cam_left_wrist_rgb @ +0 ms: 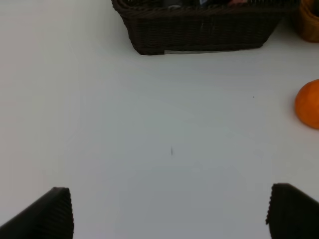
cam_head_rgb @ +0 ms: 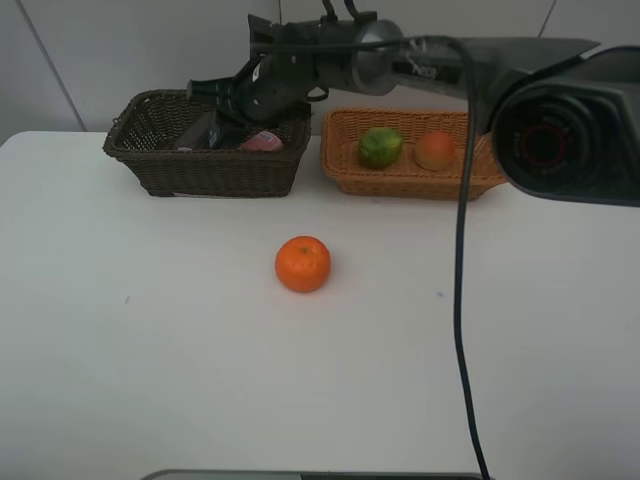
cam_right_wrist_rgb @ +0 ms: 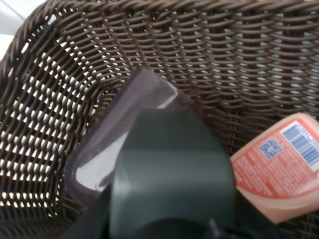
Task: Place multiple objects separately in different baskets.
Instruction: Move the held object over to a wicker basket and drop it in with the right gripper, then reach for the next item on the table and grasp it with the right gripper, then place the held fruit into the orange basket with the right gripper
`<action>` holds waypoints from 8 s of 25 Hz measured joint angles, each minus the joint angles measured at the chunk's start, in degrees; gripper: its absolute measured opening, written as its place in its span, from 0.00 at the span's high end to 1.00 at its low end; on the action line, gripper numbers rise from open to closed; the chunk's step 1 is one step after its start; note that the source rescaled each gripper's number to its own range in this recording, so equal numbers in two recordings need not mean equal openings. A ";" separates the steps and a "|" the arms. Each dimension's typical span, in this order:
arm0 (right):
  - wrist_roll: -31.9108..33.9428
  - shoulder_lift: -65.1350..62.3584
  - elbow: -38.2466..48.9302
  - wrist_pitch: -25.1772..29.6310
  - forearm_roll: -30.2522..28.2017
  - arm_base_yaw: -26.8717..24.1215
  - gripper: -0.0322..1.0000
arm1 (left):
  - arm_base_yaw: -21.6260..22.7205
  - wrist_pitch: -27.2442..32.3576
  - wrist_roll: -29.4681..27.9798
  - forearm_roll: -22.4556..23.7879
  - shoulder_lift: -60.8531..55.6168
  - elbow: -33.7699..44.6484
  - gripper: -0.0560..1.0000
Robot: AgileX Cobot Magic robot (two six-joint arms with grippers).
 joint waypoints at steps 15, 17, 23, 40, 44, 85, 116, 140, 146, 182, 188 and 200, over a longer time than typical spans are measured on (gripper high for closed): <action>0.00 -1.75 -0.17 2.42 -0.05 0.00 0.00 | 0.00 0.00 0.00 0.00 0.00 0.00 0.03; -0.08 -3.02 -0.17 4.82 -0.13 0.00 0.00 | 0.00 0.00 0.00 0.00 0.00 0.00 0.03; -2.39 -8.22 -0.21 18.91 -1.37 0.00 0.00 | 0.00 0.00 0.00 0.00 0.00 0.00 0.03; -11.45 -22.69 18.30 38.57 -6.71 5.12 0.00 | 0.00 0.00 0.00 0.00 0.00 0.00 0.03; -15.33 -23.34 24.19 36.68 -6.00 7.44 0.00 | 0.00 0.00 0.00 0.00 0.00 0.00 0.03; -27.55 -15.33 37.45 16.50 -6.70 5.84 0.00 | 0.00 0.00 0.00 0.00 0.00 0.00 0.03; -27.44 -14.87 37.45 16.60 -6.70 5.84 0.33 | 0.00 0.00 0.00 0.00 0.00 0.00 0.03; -11.65 -27.75 37.58 21.33 -10.06 -0.38 0.33 | 0.00 0.00 0.00 0.00 0.00 0.00 0.03; -1.66 -28.79 37.58 23.05 -14.07 -7.33 0.33 | 0.00 0.00 0.00 0.00 0.00 0.00 0.03; 5.20 -21.90 37.75 4.59 -19.42 -27.15 0.33 | 0.00 0.00 0.00 0.00 0.00 0.00 0.03; 5.20 -21.93 37.75 4.65 -19.42 -27.15 0.33 | 0.00 0.00 0.00 0.00 0.00 0.00 0.03; 3.63 -24.86 37.75 10.45 -16.92 -27.15 0.00 | 0.00 0.00 0.00 0.00 0.00 0.00 0.03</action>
